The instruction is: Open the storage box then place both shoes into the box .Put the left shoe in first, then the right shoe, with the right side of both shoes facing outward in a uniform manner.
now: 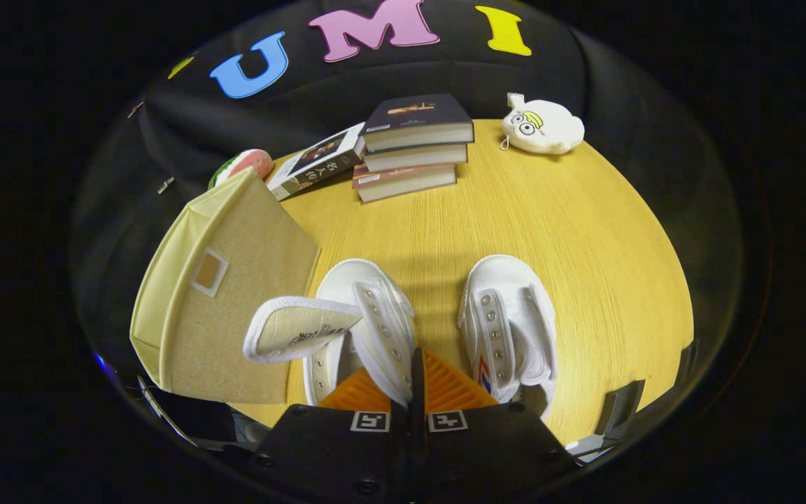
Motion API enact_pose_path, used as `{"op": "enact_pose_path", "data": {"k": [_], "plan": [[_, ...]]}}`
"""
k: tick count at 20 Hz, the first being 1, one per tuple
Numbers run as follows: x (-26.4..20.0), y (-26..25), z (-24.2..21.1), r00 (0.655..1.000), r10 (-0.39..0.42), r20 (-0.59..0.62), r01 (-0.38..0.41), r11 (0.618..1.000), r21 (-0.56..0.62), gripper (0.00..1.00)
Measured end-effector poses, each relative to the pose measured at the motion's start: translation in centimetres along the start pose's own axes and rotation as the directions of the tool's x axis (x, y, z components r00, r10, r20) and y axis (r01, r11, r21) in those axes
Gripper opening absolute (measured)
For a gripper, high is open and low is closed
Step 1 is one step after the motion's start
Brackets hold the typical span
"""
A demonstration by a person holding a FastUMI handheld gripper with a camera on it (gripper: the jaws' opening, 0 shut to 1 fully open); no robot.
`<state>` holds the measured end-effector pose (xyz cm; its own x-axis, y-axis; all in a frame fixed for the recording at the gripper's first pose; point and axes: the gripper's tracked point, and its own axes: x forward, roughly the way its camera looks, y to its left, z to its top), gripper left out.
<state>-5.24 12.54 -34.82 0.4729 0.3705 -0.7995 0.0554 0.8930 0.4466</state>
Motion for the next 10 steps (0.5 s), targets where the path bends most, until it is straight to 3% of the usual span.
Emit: {"op": "enact_pose_path", "data": {"k": [7,10], "plan": [[-6.2,6.0,5.8,0.998,0.039,0.047,-0.046,0.986,0.158,0.05],[-7.4,11.4,7.7,0.993,0.108,0.046,-0.116,0.967,0.226,0.05]]}}
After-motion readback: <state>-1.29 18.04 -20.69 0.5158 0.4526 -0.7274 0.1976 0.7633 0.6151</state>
